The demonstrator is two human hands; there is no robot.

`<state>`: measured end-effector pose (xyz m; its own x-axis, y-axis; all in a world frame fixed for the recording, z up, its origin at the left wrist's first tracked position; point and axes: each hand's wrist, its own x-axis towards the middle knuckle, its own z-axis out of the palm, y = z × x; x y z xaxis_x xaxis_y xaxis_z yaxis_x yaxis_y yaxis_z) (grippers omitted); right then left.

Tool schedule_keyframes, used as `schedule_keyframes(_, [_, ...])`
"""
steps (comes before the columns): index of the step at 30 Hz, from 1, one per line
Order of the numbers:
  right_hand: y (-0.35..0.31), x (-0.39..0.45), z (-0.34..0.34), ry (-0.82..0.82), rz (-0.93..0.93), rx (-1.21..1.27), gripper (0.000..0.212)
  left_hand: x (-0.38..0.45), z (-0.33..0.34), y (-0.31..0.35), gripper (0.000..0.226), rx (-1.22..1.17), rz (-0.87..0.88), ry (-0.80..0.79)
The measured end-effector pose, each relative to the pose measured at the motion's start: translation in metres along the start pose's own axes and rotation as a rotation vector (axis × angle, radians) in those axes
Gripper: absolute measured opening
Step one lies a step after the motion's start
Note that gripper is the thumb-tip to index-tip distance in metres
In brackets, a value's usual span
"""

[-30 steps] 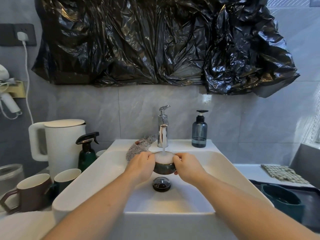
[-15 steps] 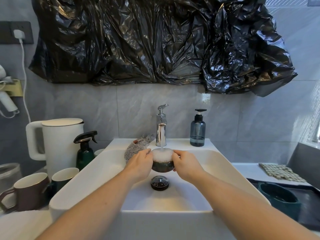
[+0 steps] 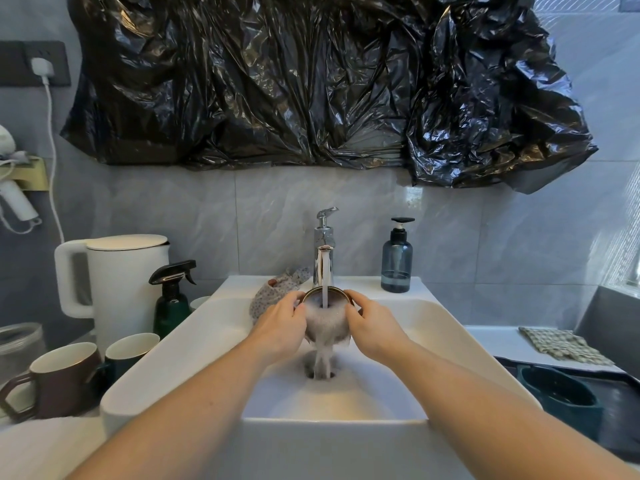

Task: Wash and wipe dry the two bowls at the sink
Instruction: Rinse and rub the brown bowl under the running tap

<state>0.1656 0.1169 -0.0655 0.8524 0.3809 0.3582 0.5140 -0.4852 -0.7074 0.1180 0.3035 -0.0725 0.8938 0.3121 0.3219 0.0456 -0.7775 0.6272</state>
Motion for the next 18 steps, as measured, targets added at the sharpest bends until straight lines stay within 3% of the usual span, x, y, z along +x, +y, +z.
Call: schedule_keyframes(18, [-0.0014, 0.0007, 0.0027, -0.050, 0.087, -0.013, 0.040, -0.0046, -0.0025, 0.0023, 0.039, 0.064, 0.088, 0.059])
